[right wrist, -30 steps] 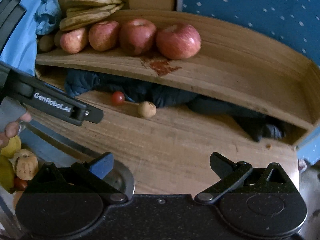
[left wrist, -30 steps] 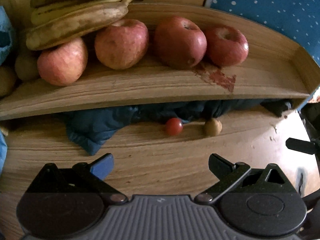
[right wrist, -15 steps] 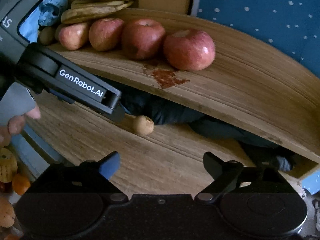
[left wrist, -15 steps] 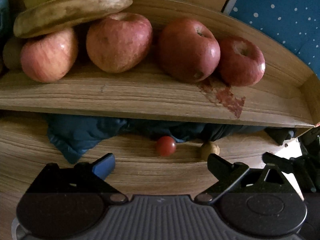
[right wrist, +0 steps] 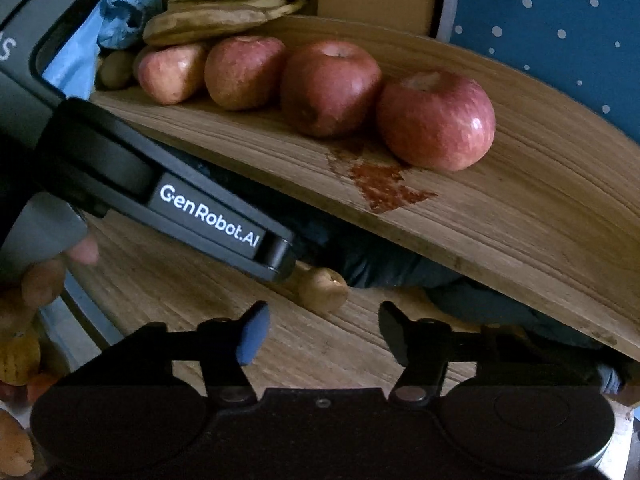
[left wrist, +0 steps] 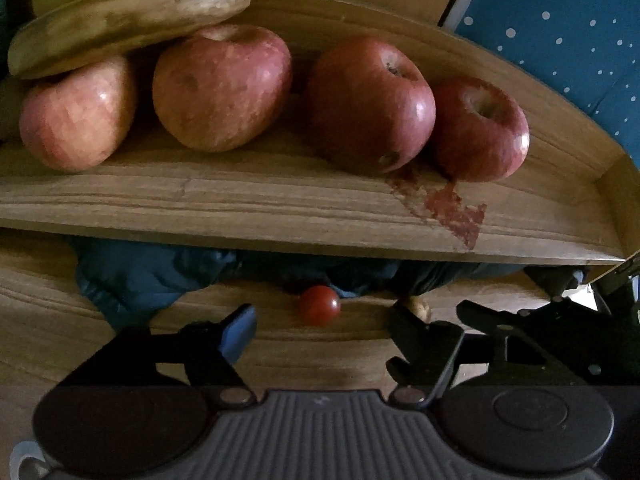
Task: Organize fruits
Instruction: 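Grasp the small brown fruit with the right tool while the left tool grasps the cherry tomato, then carry the brown fruit and cherry tomato back over the steel tray, then lower both fruits into the tray and open both tools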
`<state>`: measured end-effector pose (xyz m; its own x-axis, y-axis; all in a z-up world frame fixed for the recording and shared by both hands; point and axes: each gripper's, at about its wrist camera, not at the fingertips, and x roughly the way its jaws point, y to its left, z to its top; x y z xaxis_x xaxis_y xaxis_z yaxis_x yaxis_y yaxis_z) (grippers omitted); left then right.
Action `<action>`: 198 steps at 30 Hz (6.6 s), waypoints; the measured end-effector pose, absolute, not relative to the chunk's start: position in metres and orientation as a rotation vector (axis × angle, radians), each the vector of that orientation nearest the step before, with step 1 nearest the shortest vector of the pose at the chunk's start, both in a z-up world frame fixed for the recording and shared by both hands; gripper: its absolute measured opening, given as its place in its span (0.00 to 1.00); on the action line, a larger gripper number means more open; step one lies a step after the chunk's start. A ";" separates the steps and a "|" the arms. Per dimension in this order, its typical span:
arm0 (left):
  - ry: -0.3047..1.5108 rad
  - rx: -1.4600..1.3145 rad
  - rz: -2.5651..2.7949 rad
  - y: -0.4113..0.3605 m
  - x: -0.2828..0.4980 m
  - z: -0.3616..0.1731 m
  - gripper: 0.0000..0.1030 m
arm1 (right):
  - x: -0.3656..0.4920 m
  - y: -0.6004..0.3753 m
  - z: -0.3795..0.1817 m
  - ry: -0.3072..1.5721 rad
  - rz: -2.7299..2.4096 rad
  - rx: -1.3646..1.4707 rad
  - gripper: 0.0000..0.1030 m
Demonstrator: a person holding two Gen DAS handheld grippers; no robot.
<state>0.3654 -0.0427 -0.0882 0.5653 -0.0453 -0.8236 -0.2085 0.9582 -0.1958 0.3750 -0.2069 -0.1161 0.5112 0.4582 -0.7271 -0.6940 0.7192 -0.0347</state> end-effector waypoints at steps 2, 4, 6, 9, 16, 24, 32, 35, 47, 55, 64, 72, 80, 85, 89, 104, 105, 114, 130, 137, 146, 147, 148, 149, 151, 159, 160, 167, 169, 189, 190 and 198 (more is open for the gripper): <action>0.966 -0.287 0.097 -0.043 0.366 -0.089 0.65 | 0.378 -0.205 -0.118 0.764 0.703 -0.340 0.55; 0.971 -0.293 0.091 -0.041 0.367 -0.091 0.58 | 0.381 -0.202 -0.119 0.767 0.703 -0.335 0.54; 0.973 -0.300 0.087 -0.042 0.367 -0.091 0.55 | 0.383 -0.201 -0.120 0.767 0.709 -0.336 0.52; 0.975 -0.311 0.092 -0.039 0.367 -0.094 0.51 | 0.386 -0.196 -0.120 0.767 0.721 -0.335 0.51; 0.970 -0.325 0.108 -0.033 0.371 -0.097 0.45 | 0.389 -0.187 -0.124 0.775 0.743 -0.337 0.44; 0.959 -0.310 0.088 -0.042 0.370 -0.102 0.30 | 0.395 -0.187 -0.123 0.787 0.745 -0.315 0.36; 0.963 -0.287 0.070 -0.048 0.368 -0.104 0.26 | 0.395 -0.191 -0.125 0.795 0.742 -0.293 0.31; 0.966 -0.277 0.069 -0.049 0.367 -0.103 0.25 | 0.395 -0.194 -0.125 0.795 0.746 -0.291 0.31; 0.967 -0.253 0.050 -0.053 0.366 -0.096 0.25 | 0.391 -0.205 -0.124 0.800 0.751 -0.291 0.31; 0.973 -0.245 0.042 -0.054 0.355 -0.101 0.25 | 0.387 -0.207 -0.122 0.795 0.748 -0.296 0.30; 0.972 -0.240 0.041 -0.050 0.351 -0.100 0.25 | 0.388 -0.205 -0.126 0.814 0.734 -0.284 0.30; 0.973 -0.244 0.028 -0.046 0.357 -0.102 0.25 | 0.374 -0.198 -0.123 0.808 0.741 -0.286 0.30; 0.949 -0.248 0.010 -0.041 0.346 -0.101 0.25 | 0.361 -0.192 -0.113 0.788 0.722 -0.289 0.30; 0.950 -0.251 -0.009 -0.034 0.335 -0.096 0.25 | 0.351 -0.189 -0.103 0.777 0.708 -0.278 0.30; 0.951 -0.242 -0.020 -0.026 0.323 -0.092 0.25 | 0.340 -0.188 -0.099 0.776 0.698 -0.268 0.30; 0.947 -0.234 -0.059 -0.003 0.278 -0.080 0.25 | 0.289 -0.171 -0.089 0.782 0.690 -0.243 0.30; 0.949 -0.235 -0.061 -0.002 0.276 -0.081 0.25 | 0.286 -0.170 -0.090 0.782 0.690 -0.245 0.30; 0.963 -0.238 -0.082 0.006 0.257 -0.082 0.25 | 0.261 -0.162 -0.094 0.800 0.682 -0.246 0.30; 0.993 -0.240 -0.080 0.019 0.235 -0.088 0.25 | 0.239 -0.145 -0.102 0.835 0.676 -0.236 0.30; 0.996 -0.239 -0.069 0.024 0.228 -0.091 0.25 | 0.237 -0.143 -0.104 0.848 0.665 -0.229 0.30; 1.015 -0.246 -0.038 0.032 0.223 -0.095 0.25 | 0.236 -0.135 -0.106 0.853 0.670 -0.239 0.30; 1.012 -0.240 -0.036 0.032 0.223 -0.094 0.25 | 0.236 -0.134 -0.107 0.852 0.669 -0.240 0.30; 1.012 -0.234 -0.033 0.032 0.222 -0.094 0.25 | 0.237 -0.133 -0.107 0.852 0.668 -0.239 0.30; 1.010 -0.230 -0.030 0.032 0.222 -0.093 0.25 | 0.237 -0.133 -0.107 0.852 0.666 -0.237 0.30; 1.008 -0.230 -0.026 0.032 0.221 -0.093 0.25 | 0.237 -0.132 -0.107 0.853 0.661 -0.234 0.30; 1.004 -0.239 -0.008 0.035 0.219 -0.092 0.25 | 0.237 -0.129 -0.109 0.854 0.663 -0.234 0.30; 1.004 -0.239 -0.006 0.034 0.219 -0.092 0.25 | 0.237 -0.129 -0.109 0.855 0.664 -0.233 0.30; 1.003 -0.235 0.012 0.035 0.217 -0.090 0.25 | 0.240 -0.120 -0.112 0.859 0.670 -0.228 0.30; 1.002 -0.235 0.017 0.035 0.217 -0.090 0.25 | 0.241 -0.119 -0.113 0.860 0.670 -0.225 0.30; 1.000 -0.268 0.050 0.043 0.219 -0.092 0.26 | 0.244 -0.118 -0.115 0.880 0.663 -0.213 0.30; 1.000 -0.268 0.051 0.043 0.219 -0.092 0.26 | 0.244 -0.117 -0.115 0.880 0.663 -0.213 0.30; 0.999 -0.274 0.059 0.043 0.219 -0.092 0.26 | 0.245 -0.115 -0.117 0.886 0.662 -0.211 0.31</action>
